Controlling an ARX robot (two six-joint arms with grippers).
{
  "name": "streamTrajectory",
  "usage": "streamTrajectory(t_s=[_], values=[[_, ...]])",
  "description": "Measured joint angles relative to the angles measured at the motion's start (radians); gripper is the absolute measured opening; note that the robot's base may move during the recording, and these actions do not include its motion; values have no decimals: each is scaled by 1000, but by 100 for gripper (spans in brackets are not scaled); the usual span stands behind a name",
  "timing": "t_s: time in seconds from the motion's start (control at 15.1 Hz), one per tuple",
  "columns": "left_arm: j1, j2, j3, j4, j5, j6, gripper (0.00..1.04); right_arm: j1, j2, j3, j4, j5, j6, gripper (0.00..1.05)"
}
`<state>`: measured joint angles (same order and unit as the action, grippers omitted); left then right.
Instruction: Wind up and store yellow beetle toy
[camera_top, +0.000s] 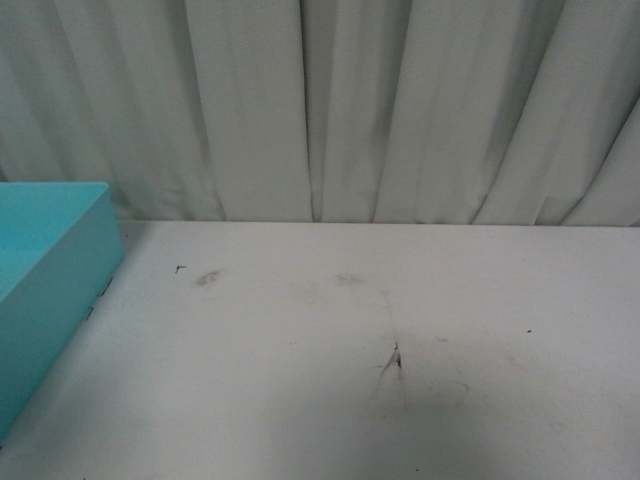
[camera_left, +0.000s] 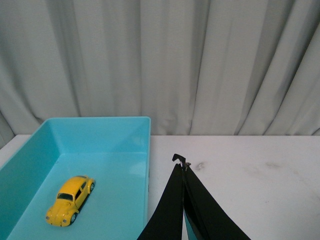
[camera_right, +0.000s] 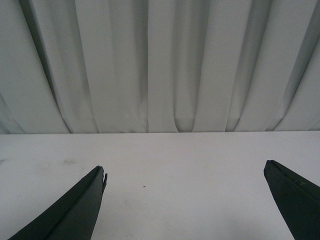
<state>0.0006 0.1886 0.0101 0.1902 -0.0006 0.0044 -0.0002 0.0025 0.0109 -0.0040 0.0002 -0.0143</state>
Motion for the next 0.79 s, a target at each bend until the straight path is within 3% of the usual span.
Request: streamTrajectory(t_s=[0.13,0.2,0.53,0.59,0.79], values=[[0,-34,1,-49,0,0,2,0,0,0,0,0,0,98],[0,-129,1,-186,3,0,2,0,0,0,0,1,0,98],[-1,-183,1,-193,0,0,2,0,0,0,0,0,0,98],[-1,-183,1,-194,0,-2,12,0,0,0,0,0,0,98],[-1,-183,1,-194,0,-2,59,0,0,0,0,0,0,98]])
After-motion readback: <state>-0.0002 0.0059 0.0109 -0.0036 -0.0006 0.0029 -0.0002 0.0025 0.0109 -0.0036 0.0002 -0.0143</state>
